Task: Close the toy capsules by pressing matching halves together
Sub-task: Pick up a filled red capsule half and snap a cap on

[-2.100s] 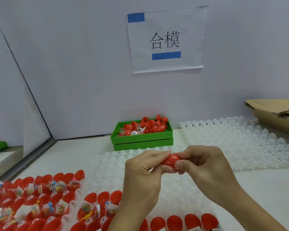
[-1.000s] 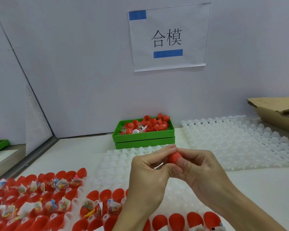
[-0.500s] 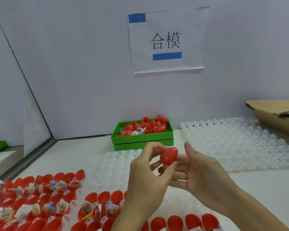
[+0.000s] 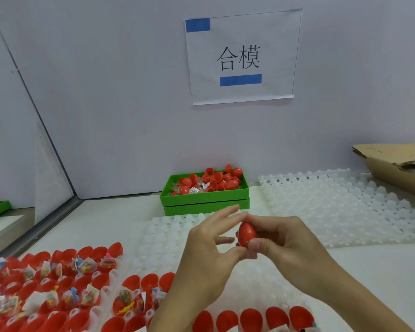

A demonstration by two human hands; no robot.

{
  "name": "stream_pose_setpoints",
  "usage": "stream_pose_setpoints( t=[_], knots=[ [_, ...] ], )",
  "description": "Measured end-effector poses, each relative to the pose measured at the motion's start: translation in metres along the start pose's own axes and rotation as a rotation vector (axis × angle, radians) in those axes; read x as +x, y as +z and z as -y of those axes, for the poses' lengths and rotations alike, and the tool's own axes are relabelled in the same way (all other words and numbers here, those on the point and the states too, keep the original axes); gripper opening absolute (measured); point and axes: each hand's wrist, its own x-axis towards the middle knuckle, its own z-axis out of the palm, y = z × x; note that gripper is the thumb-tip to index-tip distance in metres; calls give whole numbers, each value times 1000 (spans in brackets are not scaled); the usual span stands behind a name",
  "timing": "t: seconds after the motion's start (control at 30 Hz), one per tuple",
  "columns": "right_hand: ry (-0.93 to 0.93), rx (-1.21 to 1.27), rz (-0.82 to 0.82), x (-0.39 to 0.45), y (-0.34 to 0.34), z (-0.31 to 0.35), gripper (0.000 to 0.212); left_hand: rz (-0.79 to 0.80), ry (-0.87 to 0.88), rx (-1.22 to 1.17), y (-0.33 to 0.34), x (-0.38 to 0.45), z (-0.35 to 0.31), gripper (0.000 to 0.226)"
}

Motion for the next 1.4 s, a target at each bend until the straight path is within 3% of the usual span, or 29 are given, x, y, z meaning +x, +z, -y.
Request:
stream_pose_setpoints(
  t=[0.17,0.27,0.37,0.47,0.57,0.7,0.8,0.93,1.03,1.23,1.33,1.4],
  knots=[
    [-70,-22,3,1,1,-7,15,-57,-16,-45,12,-4,3,59],
    [-111,-53,-8,1,1,-10,13,-95,10,-67,15,-6,5,54],
    [-124,-20,-33,2,2,-12,20,-126,41,-61,15,-6,-2,73],
    [-74,199,-83,2,8,-12,37,-131,-14,-148,12,-3,-5,66],
    [65,554,-78,3,13,-7,29,-60,-55,-267,5,0,-10,39],
    [256,781,-31,3,12,-9,42,14,-47,-281,4,-1,-8,31],
    [288,678,-29,3,14,-9,44,-40,-25,-120,7,0,-3,23],
    [105,119,-158,1,10,-9,18,-103,35,300,7,-1,5,28],
    [52,-21,-141,-1,14,-11,20,-56,66,410,8,-3,10,31],
    [43,23,-131,6,13,-10,25,-86,130,391,7,0,9,32],
    [96,121,-172,16,13,-5,17,-158,92,288,3,2,0,47],
    [140,186,-184,22,5,-4,23,-218,90,257,4,1,-6,53]
  ],
)
